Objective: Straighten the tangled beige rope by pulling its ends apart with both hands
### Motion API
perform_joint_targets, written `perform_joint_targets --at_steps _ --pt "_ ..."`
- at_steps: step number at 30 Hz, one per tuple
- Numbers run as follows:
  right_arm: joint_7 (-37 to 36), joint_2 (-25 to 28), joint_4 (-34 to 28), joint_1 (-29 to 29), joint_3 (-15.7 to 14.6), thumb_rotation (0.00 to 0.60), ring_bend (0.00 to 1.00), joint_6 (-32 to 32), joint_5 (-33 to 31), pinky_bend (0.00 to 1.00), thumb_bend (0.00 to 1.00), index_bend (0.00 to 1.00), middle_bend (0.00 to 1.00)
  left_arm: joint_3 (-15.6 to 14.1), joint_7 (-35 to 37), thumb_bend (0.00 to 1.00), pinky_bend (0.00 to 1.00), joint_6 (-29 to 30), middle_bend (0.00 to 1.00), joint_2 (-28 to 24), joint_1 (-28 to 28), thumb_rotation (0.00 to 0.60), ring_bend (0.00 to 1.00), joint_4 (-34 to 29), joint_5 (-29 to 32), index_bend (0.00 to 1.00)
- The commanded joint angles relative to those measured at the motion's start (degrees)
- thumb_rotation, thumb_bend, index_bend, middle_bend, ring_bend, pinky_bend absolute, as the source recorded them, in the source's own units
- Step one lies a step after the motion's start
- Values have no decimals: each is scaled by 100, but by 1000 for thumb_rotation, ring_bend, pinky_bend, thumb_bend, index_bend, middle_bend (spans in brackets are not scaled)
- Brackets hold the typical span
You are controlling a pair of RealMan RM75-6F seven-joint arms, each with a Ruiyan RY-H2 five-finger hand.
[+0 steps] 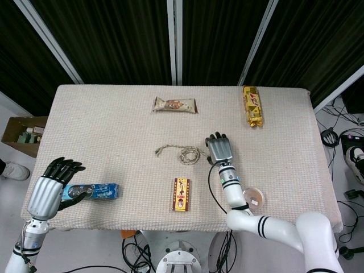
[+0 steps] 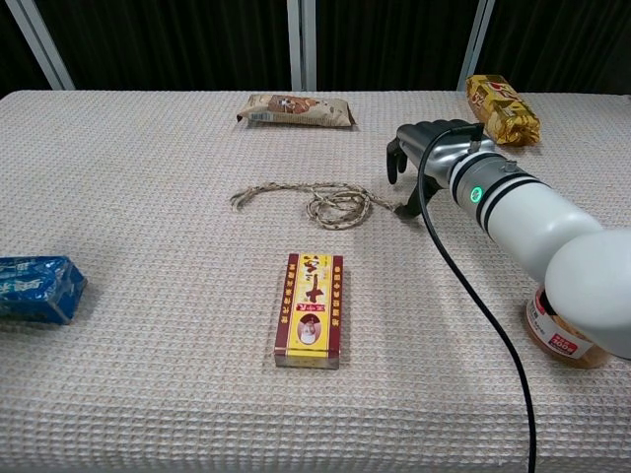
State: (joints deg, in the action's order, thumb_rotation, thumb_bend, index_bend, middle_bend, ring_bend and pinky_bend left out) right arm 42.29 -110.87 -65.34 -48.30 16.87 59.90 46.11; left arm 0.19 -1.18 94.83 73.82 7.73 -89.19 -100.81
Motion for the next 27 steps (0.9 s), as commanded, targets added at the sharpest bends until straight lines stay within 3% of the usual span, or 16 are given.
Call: perform_joint_targets --at_steps 1,22,27 --pt "-3 -78 140 -19 10 600 172 -7 -18 304 179 459 330 -1 15 59 183 6 283 1 -8 600 220 13 8 310" --pt "-181 -385 603 -76 -28 600 172 -184 203 294 268 586 341 12 64 60 183 8 283 -4 -29 600 220 68 51 310" --pt "-124 -432 716 -72 -58 600 172 -218 229 291 362 624 342 11 70 59 183 8 283 -11 -37 600 220 77 62 310"
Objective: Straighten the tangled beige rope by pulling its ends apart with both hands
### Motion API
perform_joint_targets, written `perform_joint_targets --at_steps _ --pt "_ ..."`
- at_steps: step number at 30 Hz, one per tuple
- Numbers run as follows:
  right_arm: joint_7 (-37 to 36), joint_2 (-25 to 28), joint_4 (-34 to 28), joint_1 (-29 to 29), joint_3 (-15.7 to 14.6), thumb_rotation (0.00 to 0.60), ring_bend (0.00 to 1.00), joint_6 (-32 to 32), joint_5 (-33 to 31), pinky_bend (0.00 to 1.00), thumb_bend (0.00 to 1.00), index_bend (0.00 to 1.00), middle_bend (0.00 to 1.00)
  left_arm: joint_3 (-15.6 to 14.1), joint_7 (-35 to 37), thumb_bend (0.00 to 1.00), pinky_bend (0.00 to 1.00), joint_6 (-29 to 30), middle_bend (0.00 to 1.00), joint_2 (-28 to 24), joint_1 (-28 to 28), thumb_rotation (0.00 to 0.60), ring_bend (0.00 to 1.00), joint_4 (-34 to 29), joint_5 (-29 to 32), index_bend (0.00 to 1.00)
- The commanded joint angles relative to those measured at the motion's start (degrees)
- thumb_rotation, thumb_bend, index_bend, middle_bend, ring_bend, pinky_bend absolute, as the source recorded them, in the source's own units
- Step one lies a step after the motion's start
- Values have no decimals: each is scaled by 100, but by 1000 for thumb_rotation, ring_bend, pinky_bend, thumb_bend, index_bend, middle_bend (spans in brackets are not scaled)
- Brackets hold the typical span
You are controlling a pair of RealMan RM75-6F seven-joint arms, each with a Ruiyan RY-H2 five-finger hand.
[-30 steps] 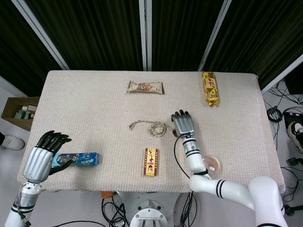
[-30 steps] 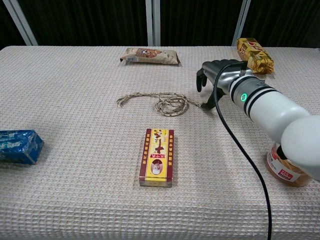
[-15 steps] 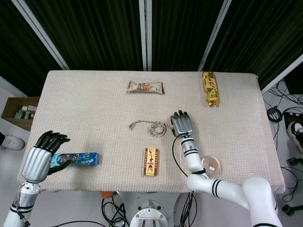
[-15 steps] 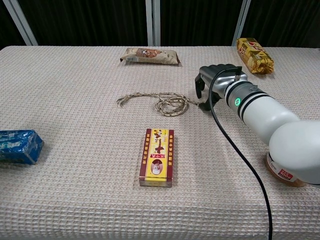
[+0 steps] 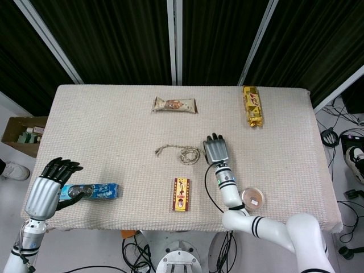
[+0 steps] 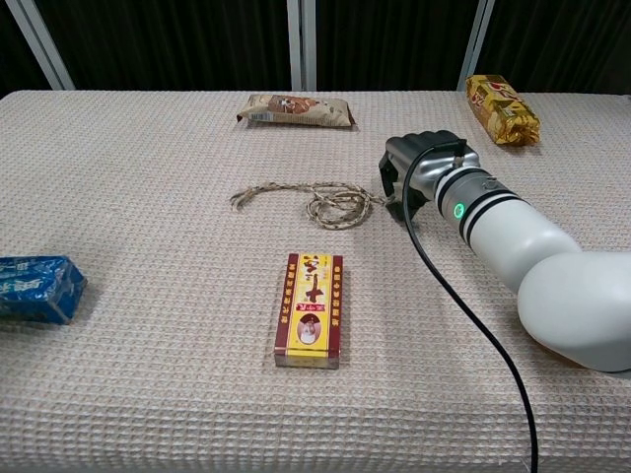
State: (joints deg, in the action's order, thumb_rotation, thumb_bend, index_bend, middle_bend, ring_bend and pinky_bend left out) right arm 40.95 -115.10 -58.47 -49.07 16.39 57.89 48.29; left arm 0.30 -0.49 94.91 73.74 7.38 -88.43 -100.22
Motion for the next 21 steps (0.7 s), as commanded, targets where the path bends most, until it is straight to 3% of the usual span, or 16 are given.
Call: perform_joint_targets --at_steps 1,9,16,21 --pt "-1 -5 37 12 -14 600 172 -23 25 290 399 636 344 0 4 59 183 -2 283 -7 -3 600 220 2 7 310" --pt "-245 333 -279 160 3 600 172 136 312 291 580 683 363 55 35 59 183 -137 283 -25 91 600 220 14 53 310" --pt "-360 934 -1017 333 80 600 172 388 523 290 595 689 367 279 238 60 183 -633 283 4 463 600 220 1 280 321" --pt "-201 1433 -1555 431 30 600 172 545 670 289 600 689 368 617 264 60 184 -1377 283 139 981 600 220 -11 705 329"
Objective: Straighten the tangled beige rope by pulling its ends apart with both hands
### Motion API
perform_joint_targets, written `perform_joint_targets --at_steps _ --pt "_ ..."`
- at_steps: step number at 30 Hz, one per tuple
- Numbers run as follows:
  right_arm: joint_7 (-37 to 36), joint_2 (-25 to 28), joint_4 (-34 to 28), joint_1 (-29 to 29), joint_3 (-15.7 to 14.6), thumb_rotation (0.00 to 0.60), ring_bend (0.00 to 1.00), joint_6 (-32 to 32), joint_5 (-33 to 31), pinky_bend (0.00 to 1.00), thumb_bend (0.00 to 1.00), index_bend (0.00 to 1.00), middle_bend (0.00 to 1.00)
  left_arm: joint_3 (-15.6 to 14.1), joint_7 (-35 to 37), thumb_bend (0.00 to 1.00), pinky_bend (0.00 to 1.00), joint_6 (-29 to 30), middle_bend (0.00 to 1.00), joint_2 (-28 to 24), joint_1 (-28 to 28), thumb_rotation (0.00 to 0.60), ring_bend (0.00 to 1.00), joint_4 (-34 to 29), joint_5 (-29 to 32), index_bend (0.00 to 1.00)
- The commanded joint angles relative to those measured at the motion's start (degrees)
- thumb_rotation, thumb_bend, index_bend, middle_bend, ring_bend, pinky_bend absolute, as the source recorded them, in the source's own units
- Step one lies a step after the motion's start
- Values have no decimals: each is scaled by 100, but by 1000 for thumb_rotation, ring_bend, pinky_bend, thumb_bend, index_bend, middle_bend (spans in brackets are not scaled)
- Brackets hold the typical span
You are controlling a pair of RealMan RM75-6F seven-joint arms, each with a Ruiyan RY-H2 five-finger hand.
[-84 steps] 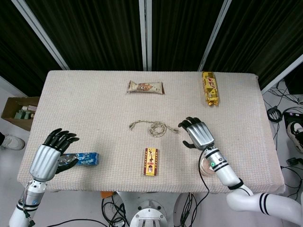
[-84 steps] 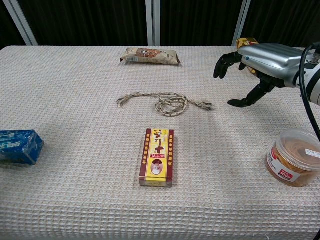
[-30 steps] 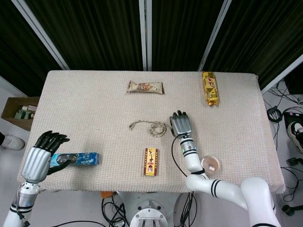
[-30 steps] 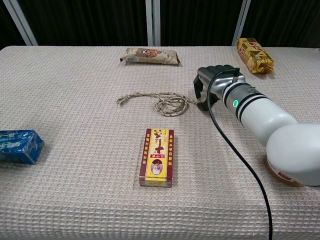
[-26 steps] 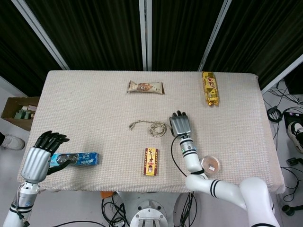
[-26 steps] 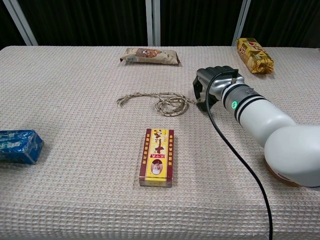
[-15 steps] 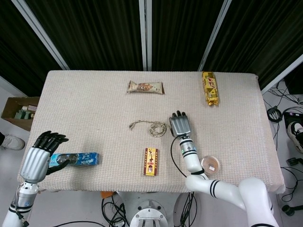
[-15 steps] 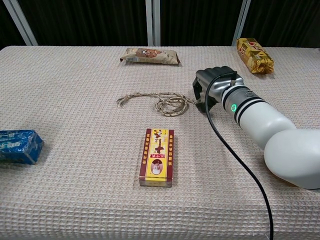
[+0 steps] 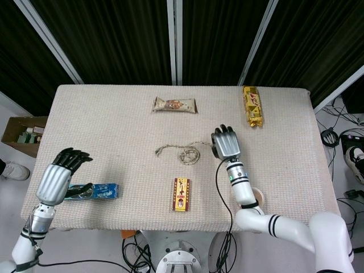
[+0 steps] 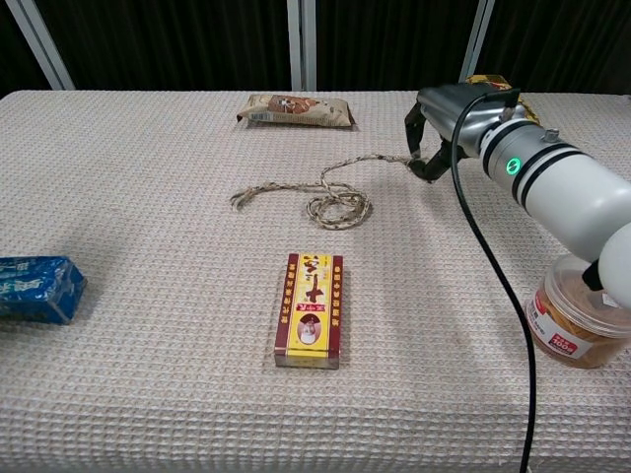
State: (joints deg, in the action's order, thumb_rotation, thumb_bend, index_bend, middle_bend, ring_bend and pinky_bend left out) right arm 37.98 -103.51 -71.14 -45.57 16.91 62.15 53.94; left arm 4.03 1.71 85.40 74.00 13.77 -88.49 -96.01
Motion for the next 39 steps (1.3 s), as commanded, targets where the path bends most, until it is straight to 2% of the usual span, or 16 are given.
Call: perform_joint_targets --at_steps 1,4,10,17,26,34,39 --pt "131 360 -382 94 -34 600 172 135 119 289 599 690 368 326 73 59 183 -577 283 176 459 600 220 12 379 335" --pt "273 615 -638 141 -78 600 172 212 157 287 599 690 368 582 138 59 183 -1165 282 410 888 600 220 148 731 349" --pt "393 943 -970 251 -83 600 172 365 66 285 599 690 368 1147 -162 70 183 -2452 269 1134 1796 600 220 750 1852 373" --pt "419 1112 -1123 340 -129 600 172 464 -17 279 599 691 368 1552 -541 122 177 -3402 265 2065 2656 600 216 1670 2926 397" --pt "372 1130 -1093 356 -177 600 172 458 -87 269 599 692 368 1756 -1155 115 164 -3938 259 3032 3422 600 199 2604 3904 414" --pt "292 1111 -1016 337 -196 600 172 421 -92 264 602 692 368 1782 -1349 119 163 -3981 259 3431 3695 600 197 2910 4277 448" --pt "249 1099 -978 333 -205 600 172 407 -103 260 602 693 368 1733 -1611 202 162 -3926 256 3655 3836 600 191 3222 4427 459"
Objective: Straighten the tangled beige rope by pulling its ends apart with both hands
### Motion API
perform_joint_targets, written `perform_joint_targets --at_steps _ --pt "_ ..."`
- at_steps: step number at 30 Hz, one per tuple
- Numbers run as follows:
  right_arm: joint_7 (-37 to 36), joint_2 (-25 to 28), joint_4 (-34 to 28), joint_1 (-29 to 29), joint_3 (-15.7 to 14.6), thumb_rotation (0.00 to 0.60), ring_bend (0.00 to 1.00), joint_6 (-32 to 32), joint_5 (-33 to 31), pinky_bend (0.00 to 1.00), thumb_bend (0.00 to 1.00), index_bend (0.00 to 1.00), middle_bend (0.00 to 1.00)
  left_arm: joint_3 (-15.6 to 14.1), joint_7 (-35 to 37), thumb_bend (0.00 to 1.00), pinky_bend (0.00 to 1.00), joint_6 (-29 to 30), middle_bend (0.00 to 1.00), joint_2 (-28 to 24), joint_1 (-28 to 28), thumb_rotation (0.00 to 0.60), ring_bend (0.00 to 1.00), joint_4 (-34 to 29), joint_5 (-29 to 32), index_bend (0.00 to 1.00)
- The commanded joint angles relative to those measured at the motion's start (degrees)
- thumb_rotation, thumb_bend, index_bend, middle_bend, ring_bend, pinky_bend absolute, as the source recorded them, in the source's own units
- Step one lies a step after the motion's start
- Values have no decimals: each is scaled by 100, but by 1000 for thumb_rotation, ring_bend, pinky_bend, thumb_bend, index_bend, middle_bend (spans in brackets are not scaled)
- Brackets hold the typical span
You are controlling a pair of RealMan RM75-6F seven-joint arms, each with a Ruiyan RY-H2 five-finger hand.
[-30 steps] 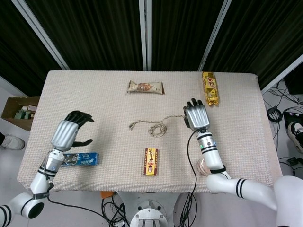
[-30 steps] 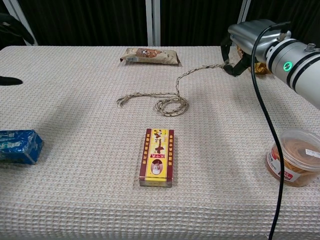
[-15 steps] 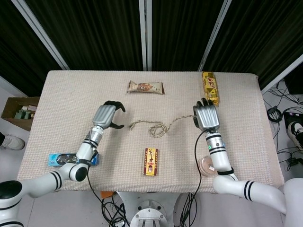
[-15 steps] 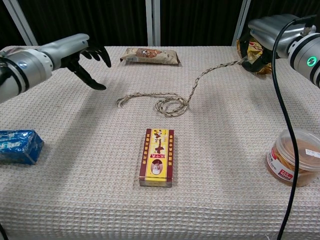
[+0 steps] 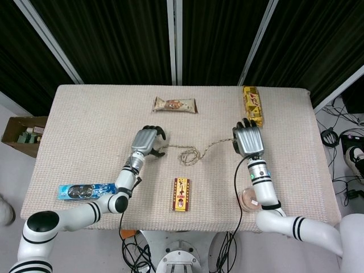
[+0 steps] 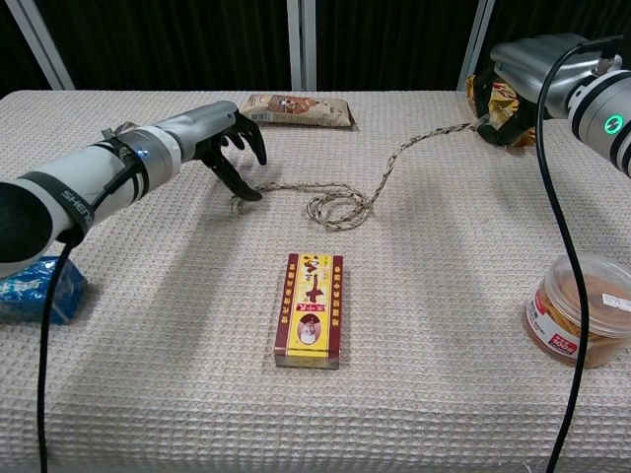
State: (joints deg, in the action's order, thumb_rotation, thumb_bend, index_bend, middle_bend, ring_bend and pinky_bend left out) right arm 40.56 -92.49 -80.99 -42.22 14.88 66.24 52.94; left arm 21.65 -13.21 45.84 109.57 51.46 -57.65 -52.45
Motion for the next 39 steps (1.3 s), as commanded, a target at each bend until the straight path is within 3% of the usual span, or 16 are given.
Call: perform_joint_targets --at_steps 1,15,30,39 --pt "-17 -5 12 -1 -3 600 172 -3 -4 259 602 693 368 -36 -149 235 161 23 254 125 82 600 188 185 99 468" --pt "-85 -8 32 10 -20 600 172 0 -31 252 603 694 368 -191 -159 321 124 106 208 405 141 600 119 625 -8 503" --pt "-183 4 90 39 -31 600 172 -26 -68 251 605 694 368 -239 -230 450 119 93 202 568 199 600 117 925 -142 553" --pt "-375 182 -23 169 -16 600 172 68 -29 250 611 694 368 -235 -60 484 120 309 203 379 -41 600 117 779 -230 598"
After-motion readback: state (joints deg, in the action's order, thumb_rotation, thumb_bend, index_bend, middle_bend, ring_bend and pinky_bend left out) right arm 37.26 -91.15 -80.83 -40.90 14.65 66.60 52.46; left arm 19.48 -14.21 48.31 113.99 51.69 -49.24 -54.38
